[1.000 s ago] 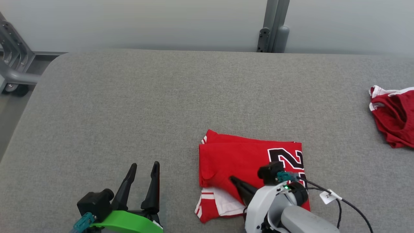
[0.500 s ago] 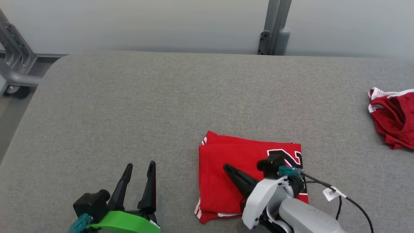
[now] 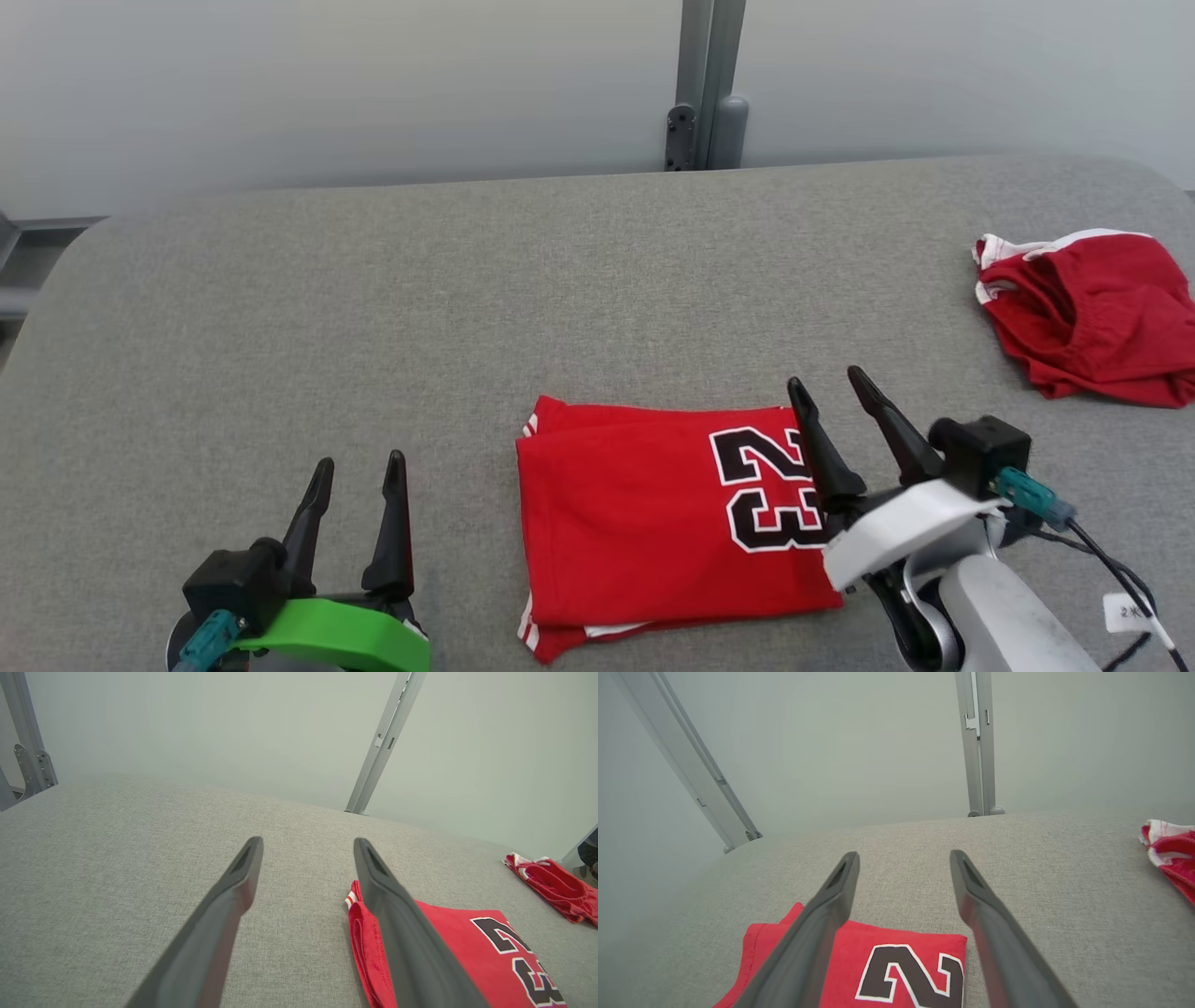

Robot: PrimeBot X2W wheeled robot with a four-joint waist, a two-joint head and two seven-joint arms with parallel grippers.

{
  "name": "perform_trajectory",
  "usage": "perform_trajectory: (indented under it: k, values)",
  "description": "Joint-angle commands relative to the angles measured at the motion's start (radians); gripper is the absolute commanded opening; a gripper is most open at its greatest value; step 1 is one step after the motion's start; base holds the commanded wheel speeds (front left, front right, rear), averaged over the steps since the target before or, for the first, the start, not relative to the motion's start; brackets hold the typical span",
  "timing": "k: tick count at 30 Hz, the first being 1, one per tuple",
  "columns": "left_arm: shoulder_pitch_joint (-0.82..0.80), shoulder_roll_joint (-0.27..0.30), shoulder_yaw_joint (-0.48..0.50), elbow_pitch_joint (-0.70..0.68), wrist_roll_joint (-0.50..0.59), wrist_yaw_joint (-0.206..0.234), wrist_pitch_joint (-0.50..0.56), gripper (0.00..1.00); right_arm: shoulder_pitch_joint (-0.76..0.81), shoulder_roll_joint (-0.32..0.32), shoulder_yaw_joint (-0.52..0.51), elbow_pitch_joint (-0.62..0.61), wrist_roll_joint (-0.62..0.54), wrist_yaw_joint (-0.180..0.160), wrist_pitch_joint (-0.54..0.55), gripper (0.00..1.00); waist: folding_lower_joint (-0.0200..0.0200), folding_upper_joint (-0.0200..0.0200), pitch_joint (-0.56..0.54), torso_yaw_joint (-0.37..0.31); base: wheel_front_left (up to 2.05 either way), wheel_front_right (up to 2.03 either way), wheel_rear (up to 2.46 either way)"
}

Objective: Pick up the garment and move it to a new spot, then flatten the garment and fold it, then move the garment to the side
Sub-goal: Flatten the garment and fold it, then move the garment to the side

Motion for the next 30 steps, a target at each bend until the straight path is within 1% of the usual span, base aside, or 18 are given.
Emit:
perform_trajectory:
  k: [1, 3, 6, 8, 11, 16, 30]
  values:
    - [0.010, 0.000, 0.005, 0.005, 0.013, 0.005, -0.008, 1.00, 0.042, 0.010, -0.042, -0.023, -0.027, 0.000, -0.004, 1.00, 0.0000, 0.0000, -0.025, -0.024, 0.00, 0.00, 0.00]
    - [0.023, -0.006, 0.007, 0.011, 0.024, 0.009, -0.009, 1.00, 0.084, 0.028, -0.111, -0.065, -0.074, 0.000, -0.004, 1.00, 0.0000, 0.0000, -0.034, -0.033, 0.00, 0.00, 0.00]
    - [0.036, -0.017, 0.012, 0.016, 0.030, 0.009, -0.014, 1.00, 0.140, 0.055, -0.188, -0.123, -0.136, 0.000, -0.004, 1.00, 0.0000, 0.0000, -0.044, -0.046, 0.00, 0.00, 0.00]
    - [0.046, -0.013, 0.009, 0.024, 0.052, 0.014, -0.015, 1.00, 0.171, 0.067, -0.229, -0.157, -0.165, 0.000, -0.004, 1.00, 0.0000, 0.0000, -0.048, -0.050, 0.00, 0.00, 0.00]
    - [0.058, -0.024, 0.018, 0.029, 0.064, 0.015, -0.015, 1.00, 0.204, 0.081, -0.271, -0.199, -0.194, 0.000, -0.004, 1.00, 0.0000, 0.0000, -0.053, -0.055, 0.00, 0.00, 0.00]
    - [0.073, -0.040, 0.052, 0.026, 0.090, 0.004, -0.016, 1.00, 0.239, 0.087, -0.287, -0.218, -0.212, 0.000, -0.004, 1.00, 0.0000, 0.0000, -0.056, -0.061, 0.00, 0.00, 0.00]
    - [0.086, -0.082, 0.100, 0.045, 0.140, -0.045, -0.016, 1.00, 0.235, 0.088, -0.265, -0.190, -0.165, 0.000, -0.003, 1.00, 0.0000, 0.0000, -0.055, -0.049, 0.00, 0.00, 0.00]
